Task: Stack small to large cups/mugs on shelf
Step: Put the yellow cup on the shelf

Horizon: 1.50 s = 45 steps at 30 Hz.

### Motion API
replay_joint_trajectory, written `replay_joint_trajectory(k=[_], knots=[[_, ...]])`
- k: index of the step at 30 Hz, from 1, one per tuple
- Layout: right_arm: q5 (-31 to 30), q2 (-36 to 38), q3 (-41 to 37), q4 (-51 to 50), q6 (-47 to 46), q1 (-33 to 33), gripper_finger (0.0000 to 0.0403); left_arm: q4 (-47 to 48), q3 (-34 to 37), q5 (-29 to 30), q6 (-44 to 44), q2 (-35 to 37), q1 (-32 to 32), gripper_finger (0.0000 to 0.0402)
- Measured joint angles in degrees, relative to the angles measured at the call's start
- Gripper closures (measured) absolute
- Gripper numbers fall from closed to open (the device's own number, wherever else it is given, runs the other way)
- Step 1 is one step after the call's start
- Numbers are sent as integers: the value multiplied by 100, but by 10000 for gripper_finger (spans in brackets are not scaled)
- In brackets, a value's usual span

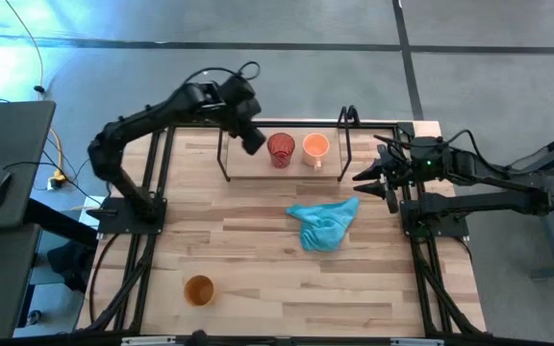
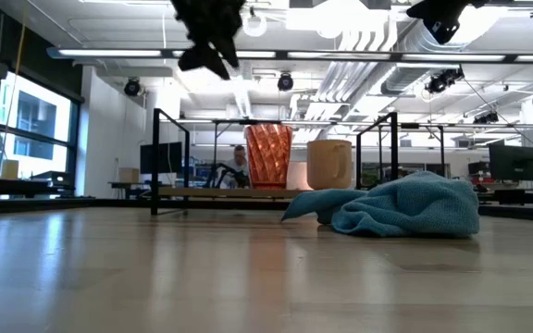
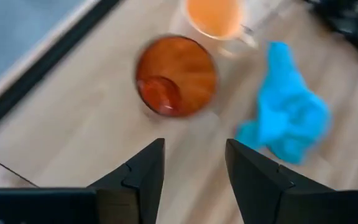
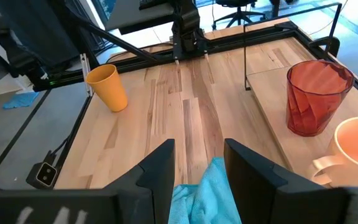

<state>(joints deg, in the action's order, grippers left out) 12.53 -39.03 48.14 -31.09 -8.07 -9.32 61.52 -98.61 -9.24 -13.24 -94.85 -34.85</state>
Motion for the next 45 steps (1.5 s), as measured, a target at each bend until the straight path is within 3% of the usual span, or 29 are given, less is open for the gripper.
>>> replay_joint_trajectory(k=[8,12,19,31,37,45], knots=[[74,75,0,212,313,0,272,845,0,-1133,216,1063,207,245],[80,211,179,233,649,0,272,1377,-2,-1341,247,1453,628,245],[76,480,583,228,958,-2,272,2016,0,-835,-182,1562,1760,245],[396,921,1504,226,960,-2,272,1960,20,292,-1333,1472,4083,245],[671,1331,1781,-500,1047,-2,272,1750,505,1009,-2058,1469,5148,245],[675,1897,1703,-789,542,-2,272,1237,1435,1187,-2847,1471,6020,245]])
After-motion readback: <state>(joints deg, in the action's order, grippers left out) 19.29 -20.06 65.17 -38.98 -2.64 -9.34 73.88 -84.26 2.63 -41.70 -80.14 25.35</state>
